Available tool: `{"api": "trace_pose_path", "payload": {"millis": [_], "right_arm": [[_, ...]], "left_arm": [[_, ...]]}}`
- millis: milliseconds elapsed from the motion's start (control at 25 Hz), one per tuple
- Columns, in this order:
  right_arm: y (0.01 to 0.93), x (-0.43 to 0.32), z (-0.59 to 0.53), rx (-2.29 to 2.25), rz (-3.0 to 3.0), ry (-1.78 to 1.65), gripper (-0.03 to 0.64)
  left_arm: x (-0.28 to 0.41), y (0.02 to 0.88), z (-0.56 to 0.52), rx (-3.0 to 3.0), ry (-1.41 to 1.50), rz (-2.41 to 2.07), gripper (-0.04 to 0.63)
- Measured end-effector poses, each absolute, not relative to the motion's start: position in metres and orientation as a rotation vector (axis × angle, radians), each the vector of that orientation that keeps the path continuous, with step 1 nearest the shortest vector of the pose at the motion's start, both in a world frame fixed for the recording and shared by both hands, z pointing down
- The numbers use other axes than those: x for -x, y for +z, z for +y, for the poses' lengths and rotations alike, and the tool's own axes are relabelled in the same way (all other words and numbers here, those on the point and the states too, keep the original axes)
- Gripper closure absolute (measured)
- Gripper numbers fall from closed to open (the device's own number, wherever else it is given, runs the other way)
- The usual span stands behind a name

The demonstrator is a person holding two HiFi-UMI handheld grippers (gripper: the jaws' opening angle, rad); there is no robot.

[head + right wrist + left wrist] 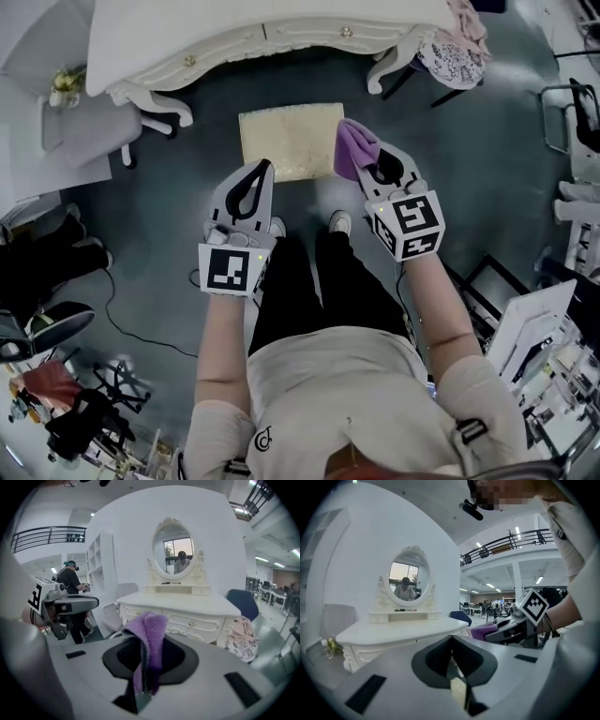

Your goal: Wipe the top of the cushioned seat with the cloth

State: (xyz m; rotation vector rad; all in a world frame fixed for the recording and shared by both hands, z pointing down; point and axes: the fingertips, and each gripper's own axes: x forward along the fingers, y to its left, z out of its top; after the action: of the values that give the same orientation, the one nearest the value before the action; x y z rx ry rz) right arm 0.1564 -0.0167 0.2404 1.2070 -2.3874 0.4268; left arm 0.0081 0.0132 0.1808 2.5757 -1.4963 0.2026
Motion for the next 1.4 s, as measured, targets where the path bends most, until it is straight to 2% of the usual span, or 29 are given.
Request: {"api": "trace_pose_path", "payload": {"millis": [320,640,960,1400], "right_arm": [[0.107,-0.142,-0.017,-1.27,-2.514,0.21,0.532],[0.012,-0.123,-0.015,-1.334,-2.629,0.029,0.531],[-0.026,-0.121,-0.013,-1.377,-2.684,-0.059,0.531],[-0.03,-0.113,-0.024,-1.339,-2.707,-0.099,0.541]], "left_arm": [[0.004,0.058,0.013,-2.71,0.116,-1.556,0.581],[0.026,-0.018,0.011,-2.737,0.15,-1.651,0.581],[0.048,-0.042,0.021,-2.753,0.099,-1.69,0.581],[0.04,-0.045,0.006,-2.803,0.152,-1.633,0.581]]}}
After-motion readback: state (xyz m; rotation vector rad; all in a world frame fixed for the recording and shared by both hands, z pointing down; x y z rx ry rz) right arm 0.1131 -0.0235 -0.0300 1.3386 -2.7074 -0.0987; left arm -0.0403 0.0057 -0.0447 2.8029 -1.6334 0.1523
